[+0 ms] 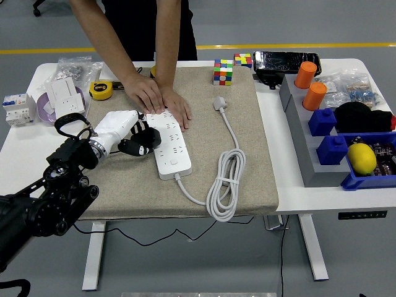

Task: Pick up the plug,place it near the board,insert it into the board,press the button

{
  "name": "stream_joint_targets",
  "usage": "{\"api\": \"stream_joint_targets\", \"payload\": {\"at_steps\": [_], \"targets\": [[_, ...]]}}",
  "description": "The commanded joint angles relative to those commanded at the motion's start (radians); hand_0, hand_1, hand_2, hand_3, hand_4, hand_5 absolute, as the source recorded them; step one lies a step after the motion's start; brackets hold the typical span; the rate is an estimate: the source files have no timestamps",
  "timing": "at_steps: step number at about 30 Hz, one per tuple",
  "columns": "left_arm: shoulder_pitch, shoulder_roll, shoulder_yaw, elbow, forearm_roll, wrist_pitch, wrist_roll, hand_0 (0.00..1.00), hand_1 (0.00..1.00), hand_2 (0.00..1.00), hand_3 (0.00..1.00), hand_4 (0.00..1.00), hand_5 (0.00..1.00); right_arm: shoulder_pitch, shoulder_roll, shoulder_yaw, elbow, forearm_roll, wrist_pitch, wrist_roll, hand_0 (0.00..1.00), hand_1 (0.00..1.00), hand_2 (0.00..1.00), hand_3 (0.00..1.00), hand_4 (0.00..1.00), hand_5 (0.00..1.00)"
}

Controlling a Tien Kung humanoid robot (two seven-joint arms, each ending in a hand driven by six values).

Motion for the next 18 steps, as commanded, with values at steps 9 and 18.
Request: {"api": "stream_joint_targets", "payload": {"at_steps": [9,18], "targets": [[-0.003,-0.001,0.002,0.002,0.003,-0.007,0.000,0.643,0.707,0.569,0.547,0.663,0.097,0.001,0.000,0.004,0.000,0.001,-0.011,0.007,0.849,0.759,0.748,0.783,0.998,0.885],[-0.006,-0.001,0.002,0.004,0.005,-0.017,0.004,0.718,0.773,0.641,0.580,0.752,0.122,0.001,0.001,0.007,0.000,-0.001,-0.009,0.006,0.848,0.759,0.748,0.782,0.998,0.884]]}}
